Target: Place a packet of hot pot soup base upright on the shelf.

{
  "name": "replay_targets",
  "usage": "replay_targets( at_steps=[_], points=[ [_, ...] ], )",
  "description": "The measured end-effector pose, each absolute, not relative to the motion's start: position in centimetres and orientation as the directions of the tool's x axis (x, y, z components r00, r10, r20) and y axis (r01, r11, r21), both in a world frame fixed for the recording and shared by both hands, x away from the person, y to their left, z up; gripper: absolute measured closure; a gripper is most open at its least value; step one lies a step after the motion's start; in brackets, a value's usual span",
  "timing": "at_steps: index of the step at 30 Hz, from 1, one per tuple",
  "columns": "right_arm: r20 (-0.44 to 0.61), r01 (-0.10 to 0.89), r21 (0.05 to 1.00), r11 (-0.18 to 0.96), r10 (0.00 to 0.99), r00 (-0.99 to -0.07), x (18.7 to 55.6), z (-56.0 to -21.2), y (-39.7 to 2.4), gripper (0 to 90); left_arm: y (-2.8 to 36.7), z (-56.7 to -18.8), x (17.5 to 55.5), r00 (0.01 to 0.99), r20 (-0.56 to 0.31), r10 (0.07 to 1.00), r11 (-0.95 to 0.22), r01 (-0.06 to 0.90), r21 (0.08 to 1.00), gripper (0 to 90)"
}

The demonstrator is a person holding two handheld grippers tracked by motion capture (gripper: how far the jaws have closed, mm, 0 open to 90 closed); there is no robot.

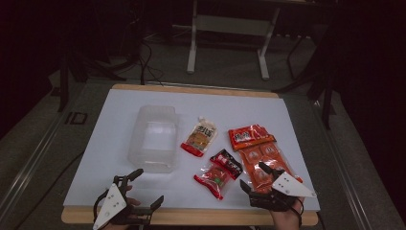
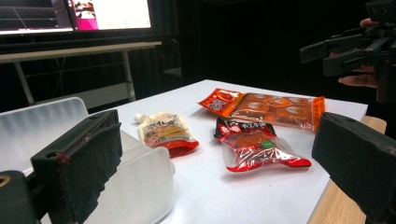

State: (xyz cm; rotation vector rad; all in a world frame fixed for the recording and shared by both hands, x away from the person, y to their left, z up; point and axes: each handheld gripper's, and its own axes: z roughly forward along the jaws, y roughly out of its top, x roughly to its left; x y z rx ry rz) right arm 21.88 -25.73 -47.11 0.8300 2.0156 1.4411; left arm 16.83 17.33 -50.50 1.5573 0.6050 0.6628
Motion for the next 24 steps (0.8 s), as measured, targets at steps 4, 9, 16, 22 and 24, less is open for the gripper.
replay_targets(
  at_steps=[4, 9, 16, 22, 24],
  points=[
    [-0.059, 0.182, 0.953, 0.243, 0.735, -0.675, 21.9, -47.1, -25.9, 13.7, 17.3, -50.5, 16.8, 0.702, 0.054, 0.710, -0.080, 0.003, 0.997, 2.2],
    [-0.091, 0.147, 0.955, 0.257, 0.726, -0.681, 21.9, -46.9, -26.0, 13.6, 17.3, -50.5, 16.8, 0.701, 0.062, 0.711, -0.081, -0.005, 0.997, 2.2],
    [-0.025, 0.207, 0.944, 0.256, 0.682, -0.731, 21.6, -46.2, -25.6, 11.8, 17.3, -50.6, 16.9, 0.702, 0.053, 0.710, -0.077, 0.003, 0.997, 2.2],
    [-0.059, 0.149, 0.949, 0.277, 0.623, -0.780, 20.6, -43.7, -24.9, 11.1, 17.1, -50.1, 16.7, 0.730, 0.018, 0.683, -0.076, 0.046, 0.996, 2.2],
    [-0.082, 0.117, 0.954, 0.277, 0.616, -0.783, 20.7, -42.8, -25.1, 10.8, 17.0, -50.0, 16.6, 0.736, 0.005, 0.677, -0.069, 0.056, 0.996, 2.2]
  ],
)
